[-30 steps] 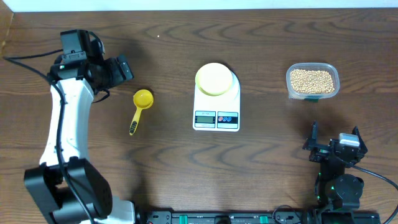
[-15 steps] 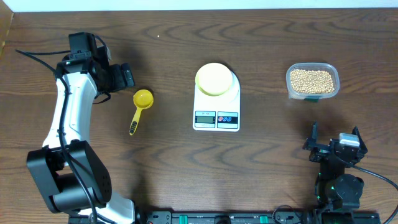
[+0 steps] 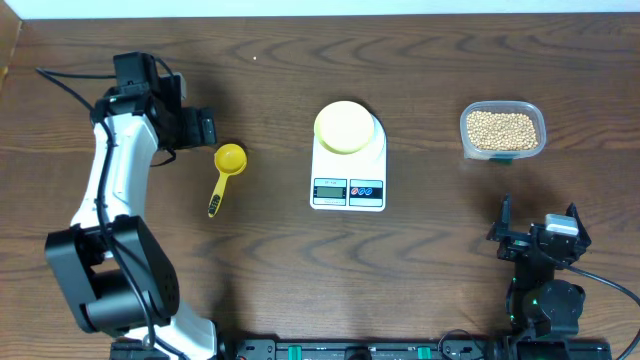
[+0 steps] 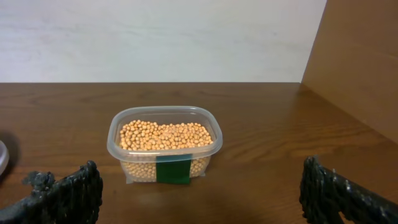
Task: Scoop item into bowl and weigh 50g on scale
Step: 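Raise the left arm and move the left gripper over the yellow scoop, then lower the left gripper and close it on the yellow scoop's bowl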
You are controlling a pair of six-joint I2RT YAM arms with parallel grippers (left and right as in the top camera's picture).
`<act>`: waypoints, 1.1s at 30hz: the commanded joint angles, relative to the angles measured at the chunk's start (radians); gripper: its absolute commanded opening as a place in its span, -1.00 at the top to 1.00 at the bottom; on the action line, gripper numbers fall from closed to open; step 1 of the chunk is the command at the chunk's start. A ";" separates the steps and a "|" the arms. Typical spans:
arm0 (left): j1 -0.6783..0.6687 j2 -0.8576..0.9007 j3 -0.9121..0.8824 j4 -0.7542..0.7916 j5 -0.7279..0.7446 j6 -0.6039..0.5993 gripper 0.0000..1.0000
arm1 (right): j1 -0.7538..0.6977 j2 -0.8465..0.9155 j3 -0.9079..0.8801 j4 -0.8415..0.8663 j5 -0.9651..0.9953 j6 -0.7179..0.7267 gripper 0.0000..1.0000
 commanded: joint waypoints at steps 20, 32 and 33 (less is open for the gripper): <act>-0.040 0.156 0.017 -0.017 0.072 0.193 -0.42 | 0.005 -0.004 -0.002 -0.004 0.008 -0.008 -0.98; -0.090 0.243 0.017 0.042 0.064 0.193 -0.26 | 0.005 -0.004 -0.002 -0.004 0.008 -0.008 -0.99; -0.090 0.247 0.017 0.046 0.064 0.193 -0.24 | 0.005 -0.004 -0.002 -0.003 0.008 -0.008 -0.99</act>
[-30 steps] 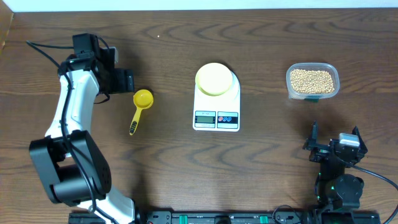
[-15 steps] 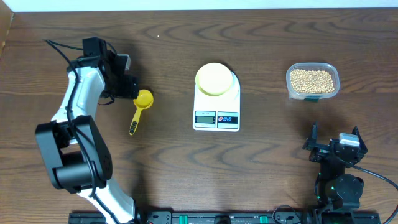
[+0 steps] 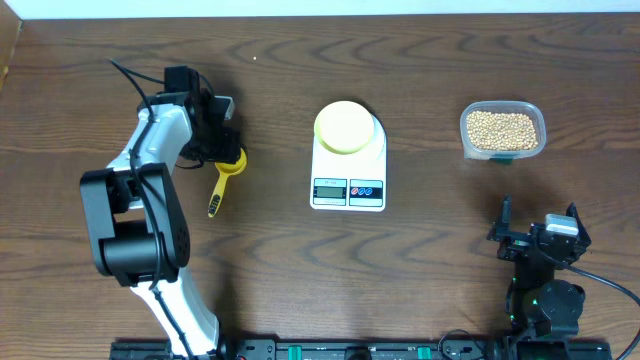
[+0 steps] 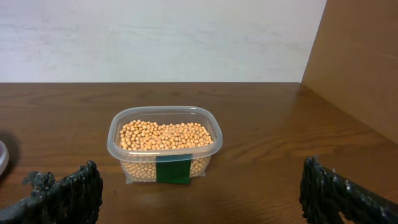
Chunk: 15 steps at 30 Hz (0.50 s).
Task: Scoop item into bowl and weigh 50g on scale
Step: 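Lower the left gripper and close it on the yellow scoop's bowl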
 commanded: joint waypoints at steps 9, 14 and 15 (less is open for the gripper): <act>0.000 0.020 0.015 0.011 0.008 0.008 -0.04 | 0.005 -0.004 -0.002 -0.004 0.008 -0.008 -0.99; 0.000 0.020 -0.005 0.012 -0.031 0.008 0.03 | 0.005 -0.004 -0.002 -0.004 0.008 -0.008 -0.98; 0.000 0.020 -0.011 0.013 -0.042 0.008 0.04 | 0.005 -0.004 -0.002 -0.004 0.008 -0.008 -0.99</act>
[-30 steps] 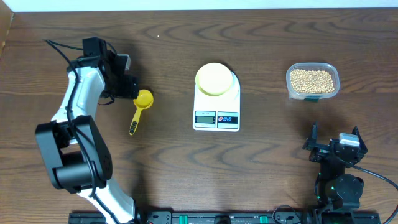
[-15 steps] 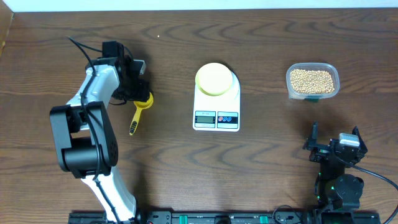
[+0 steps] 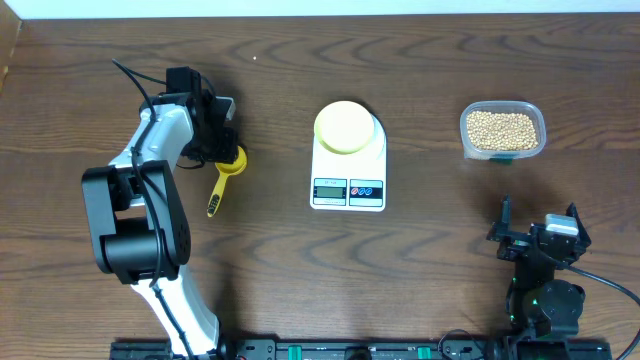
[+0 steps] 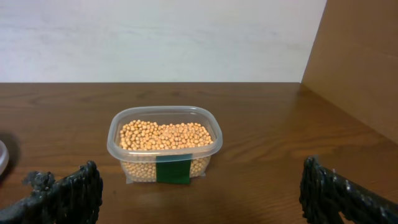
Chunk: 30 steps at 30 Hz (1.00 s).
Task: Scoop item into bowl and weigh 50g on scale
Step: 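Lower the left gripper and close it on the yellow scoop's bowl, then lift the yellow scoop with the left gripper toward the scale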
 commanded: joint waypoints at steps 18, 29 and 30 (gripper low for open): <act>0.003 0.008 -0.032 0.040 -0.037 0.006 0.63 | 0.005 -0.004 -0.002 -0.004 0.008 -0.008 -0.99; 0.003 -0.023 0.003 0.056 -0.006 -0.061 0.85 | 0.005 -0.004 -0.002 -0.004 0.008 -0.008 -0.98; 0.002 -0.037 0.013 0.057 -0.006 -0.083 0.85 | 0.005 -0.004 -0.002 -0.003 0.008 -0.009 -0.99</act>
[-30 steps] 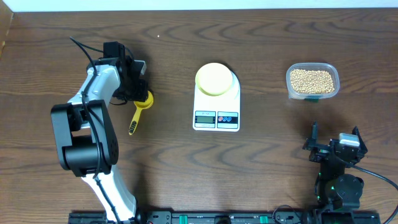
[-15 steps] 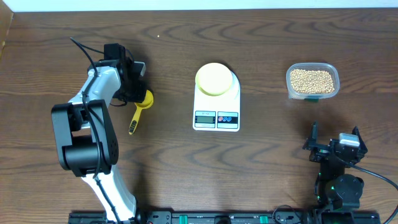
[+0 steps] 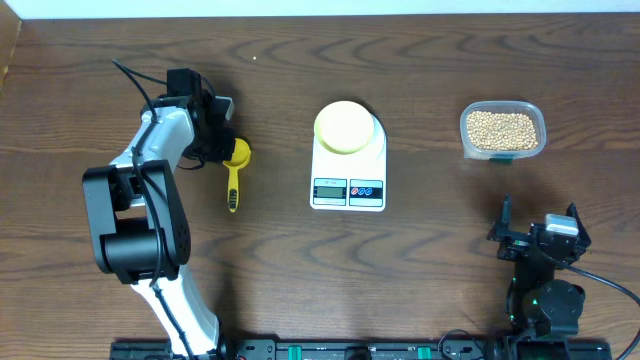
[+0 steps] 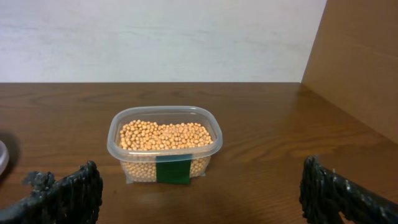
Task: Scoop item into bowl and weigh 50g on scale
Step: 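Lift the yellow scoop with the left gripper toward the scale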
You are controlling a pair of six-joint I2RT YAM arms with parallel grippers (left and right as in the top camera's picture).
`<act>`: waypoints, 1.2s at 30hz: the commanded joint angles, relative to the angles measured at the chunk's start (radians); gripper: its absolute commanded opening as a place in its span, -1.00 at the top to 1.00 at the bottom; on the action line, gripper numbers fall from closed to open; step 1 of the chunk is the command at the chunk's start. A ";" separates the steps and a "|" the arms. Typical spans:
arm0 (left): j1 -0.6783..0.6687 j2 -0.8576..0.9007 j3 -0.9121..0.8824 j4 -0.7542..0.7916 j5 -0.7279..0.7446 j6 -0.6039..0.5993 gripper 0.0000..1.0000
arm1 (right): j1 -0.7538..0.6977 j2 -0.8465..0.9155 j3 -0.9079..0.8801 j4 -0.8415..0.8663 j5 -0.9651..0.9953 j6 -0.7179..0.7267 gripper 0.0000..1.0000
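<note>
The yellow measuring scoop [image 3: 236, 160] lies left of the scale, its cup at the top and its handle pointing straight toward the front edge. My left gripper [image 3: 216, 134] is pressed against the cup's upper left rim; the overhead view hides how its fingers stand. A pale yellow bowl [image 3: 346, 126] sits on the white scale [image 3: 348, 190]. The clear tub of soybeans [image 3: 502, 130] [image 4: 165, 144] stands at the far right. In front of the tub my right gripper [image 3: 539, 222] [image 4: 199, 190] rests open with nothing between its fingers.
A brown board wall [image 4: 360, 68] rises along the right side of the table, beyond the tub. The left arm's white links [image 3: 150, 150] reach from the front left toward the scoop.
The scoop has shifted a little right and turned: its handle pointed front-left, and now points straight toward the front. The left gripper stays at the cup. The right arm has not moved.
My left gripper first hung left of the scoop, apart from it. Then it was at the scoop's cup and stayed there. Now the scoop has swung round under it. The right gripper stayed open facing the soybean tub throughout.
</note>
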 commanded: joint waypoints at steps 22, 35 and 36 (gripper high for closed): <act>-0.145 -0.404 0.066 0.141 0.015 -0.366 0.85 | 0.005 -0.004 -0.002 -0.004 0.008 -0.008 -0.98; -0.185 -0.404 0.066 0.216 0.017 -0.678 0.85 | 0.005 -0.004 -0.002 -0.003 0.008 -0.008 -0.98; -0.185 -0.404 0.066 0.224 0.017 -0.715 0.85 | 0.005 -0.004 -0.002 -0.004 0.008 -0.008 -0.99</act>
